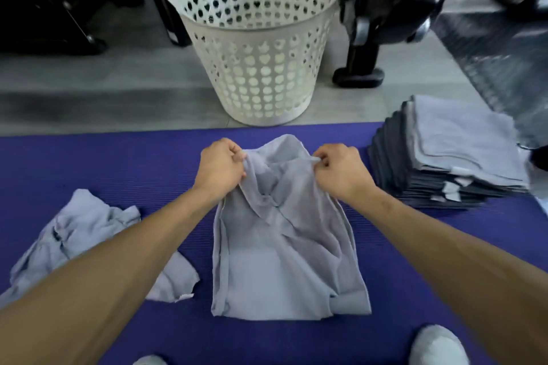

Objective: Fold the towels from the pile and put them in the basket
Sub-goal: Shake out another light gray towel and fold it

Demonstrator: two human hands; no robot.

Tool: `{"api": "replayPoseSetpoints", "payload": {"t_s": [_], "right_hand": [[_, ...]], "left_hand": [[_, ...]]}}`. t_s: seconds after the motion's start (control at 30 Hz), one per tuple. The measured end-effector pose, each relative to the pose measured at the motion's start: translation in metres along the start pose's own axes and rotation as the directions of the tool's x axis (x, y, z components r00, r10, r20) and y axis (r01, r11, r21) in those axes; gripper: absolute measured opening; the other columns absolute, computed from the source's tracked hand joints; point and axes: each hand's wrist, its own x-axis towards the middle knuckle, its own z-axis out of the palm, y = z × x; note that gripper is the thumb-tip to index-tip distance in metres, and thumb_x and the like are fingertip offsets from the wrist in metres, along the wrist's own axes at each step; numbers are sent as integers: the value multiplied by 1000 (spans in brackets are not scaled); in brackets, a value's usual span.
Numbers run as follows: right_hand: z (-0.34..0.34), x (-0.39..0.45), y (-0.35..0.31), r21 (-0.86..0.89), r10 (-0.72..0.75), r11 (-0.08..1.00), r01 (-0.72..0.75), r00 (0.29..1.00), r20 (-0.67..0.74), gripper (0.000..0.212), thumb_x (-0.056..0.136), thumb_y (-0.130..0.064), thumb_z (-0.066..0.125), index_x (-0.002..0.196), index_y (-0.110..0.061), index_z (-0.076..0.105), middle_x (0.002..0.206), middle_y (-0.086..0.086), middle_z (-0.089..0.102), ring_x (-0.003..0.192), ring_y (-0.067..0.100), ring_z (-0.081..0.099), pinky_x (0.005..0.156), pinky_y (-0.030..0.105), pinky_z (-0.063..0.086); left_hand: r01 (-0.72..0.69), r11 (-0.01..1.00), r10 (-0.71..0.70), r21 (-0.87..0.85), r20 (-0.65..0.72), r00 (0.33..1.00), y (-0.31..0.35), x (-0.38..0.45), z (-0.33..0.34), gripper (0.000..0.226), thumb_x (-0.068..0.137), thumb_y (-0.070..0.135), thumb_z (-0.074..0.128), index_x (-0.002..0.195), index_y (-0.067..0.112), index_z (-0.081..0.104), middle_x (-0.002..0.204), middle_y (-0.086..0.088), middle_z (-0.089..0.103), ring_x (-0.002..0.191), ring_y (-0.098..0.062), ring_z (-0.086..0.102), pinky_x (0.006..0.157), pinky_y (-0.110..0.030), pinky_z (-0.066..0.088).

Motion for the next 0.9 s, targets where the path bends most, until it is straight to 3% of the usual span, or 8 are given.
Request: {"api": "replayPoseSetpoints", "payload": {"t_s": [0.13, 0.27, 0.37, 0.43, 0.53, 0.7, 0.77, 0.9], "right_hand": [[-76, -43, -43, -67, -63, 996, 61, 998, -16, 19, 82, -5, 51, 81, 7, 65, 83, 22, 68, 85, 38, 62, 71, 41, 54], [-133, -88, -75, -51, -49, 998, 47, 998, -28, 19, 87, -9, 53, 79, 4, 63, 77, 21, 68, 78, 37, 67, 69, 43, 59], [-152, -124, -88, 55, -68, 995, 83, 969, -238, 23, 90, -13, 53, 78, 3, 63, 70, 19, 67, 70, 34, 63, 63, 37, 55], [-152, -148, -87, 53, -82, 993, 108, 930, -358, 24, 92, -13, 50, 71, -5, 58, 62, 7, 60, 61, 22, 55, 53, 29, 42], [-139, -174, -71, -80, -47, 996, 30, 975, -215, 27, 89, -8, 49, 62, -5, 50, 63, 11, 55, 63, 27, 52, 53, 31, 34], [-146, -193, -72, -4, -62, 998, 65, 929, -364, 21, 89, -10, 44, 77, 2, 57, 74, 23, 62, 73, 39, 55, 64, 45, 48], [-152, -197, -75, 25, -73, 996, 89, 919, -387, 21, 86, -8, 44, 83, 7, 59, 78, 27, 62, 72, 39, 55, 62, 43, 47], [-159, -193, -72, 188, 21, 980, 59, 917, -399, 26, 82, -7, 42, 88, 15, 55, 73, 31, 52, 64, 20, 38, 57, 32, 29]], "left_hand": [[-91, 995, 92, -49, 18, 996, 67, -50, -61, 13, 93, 3, 59, 85, 9, 67, 86, -16, 72, 70, -19, 71, 65, -25, 60], [-98, 995, 100, -30, 63, 993, 108, -92, -105, 12, 93, 4, 62, 84, -1, 69, 77, -18, 73, 62, -16, 73, 70, -36, 62], [-213, 968, 193, -130, -153, 969, 120, -130, -123, 18, 96, 8, 57, 81, 10, 68, 65, -7, 70, 58, -16, 70, 62, -30, 59], [-271, 960, 250, -70, -226, 942, 111, -153, -126, 18, 92, 7, 54, 80, 9, 66, 67, -5, 69, 60, -19, 67, 59, -31, 56], [-154, 988, 155, 28, -45, 987, 84, -185, -119, 20, 91, 5, 52, 76, 4, 66, 68, -11, 69, 57, -17, 68, 61, -37, 59], [-205, 976, 188, -71, -197, 962, 89, -207, -124, 19, 95, 13, 54, 81, 10, 66, 67, -1, 66, 58, -10, 62, 53, -18, 43], [-200, 975, 180, -98, -186, 966, 99, -209, -127, 16, 90, 11, 57, 78, 9, 68, 65, 4, 64, 58, -10, 54, 53, -20, 39], [-64, 927, 9, -369, -151, 989, 107, -200, -124, 21, 73, 14, 55, 71, -7, 59, 65, -4, 53, 62, -17, 43, 56, -29, 35]]}}
